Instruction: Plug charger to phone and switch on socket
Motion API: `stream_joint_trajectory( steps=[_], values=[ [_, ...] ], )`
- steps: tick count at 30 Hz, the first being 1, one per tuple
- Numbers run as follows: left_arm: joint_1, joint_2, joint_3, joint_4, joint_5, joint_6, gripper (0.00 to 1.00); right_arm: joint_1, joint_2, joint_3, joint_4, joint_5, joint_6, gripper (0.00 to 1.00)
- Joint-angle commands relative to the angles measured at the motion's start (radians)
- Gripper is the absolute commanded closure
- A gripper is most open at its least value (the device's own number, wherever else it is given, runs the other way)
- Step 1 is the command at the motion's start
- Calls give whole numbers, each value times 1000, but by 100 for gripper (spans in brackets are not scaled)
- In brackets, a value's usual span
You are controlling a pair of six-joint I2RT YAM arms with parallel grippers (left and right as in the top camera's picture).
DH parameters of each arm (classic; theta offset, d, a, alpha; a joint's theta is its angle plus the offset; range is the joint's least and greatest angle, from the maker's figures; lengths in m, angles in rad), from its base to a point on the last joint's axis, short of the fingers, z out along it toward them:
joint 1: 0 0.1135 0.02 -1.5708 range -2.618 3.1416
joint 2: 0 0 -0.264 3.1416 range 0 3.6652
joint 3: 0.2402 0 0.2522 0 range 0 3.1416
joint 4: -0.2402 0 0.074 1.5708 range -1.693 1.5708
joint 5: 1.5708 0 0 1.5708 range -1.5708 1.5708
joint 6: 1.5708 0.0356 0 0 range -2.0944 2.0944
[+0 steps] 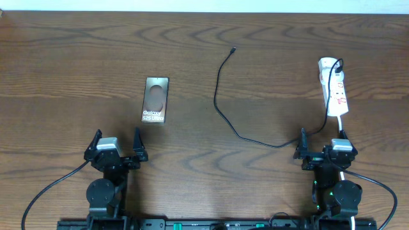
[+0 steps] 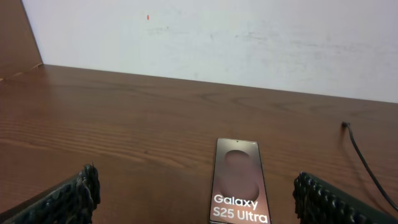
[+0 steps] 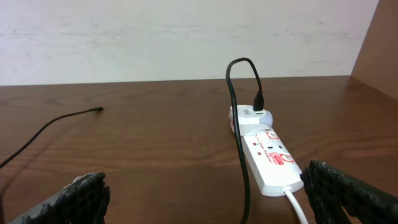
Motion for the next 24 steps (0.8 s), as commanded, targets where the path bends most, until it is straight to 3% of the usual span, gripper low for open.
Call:
stream_joint_trajectory(
  steps=[1,24],
  values=[
    [5,-6,-11,-49,-27,-10,2,-3,-6,-3,-1,2,-15,1],
    [4,-6,-11,-37,-2,-37,2,-3,-6,-3,-1,2,-15,1]
  ],
)
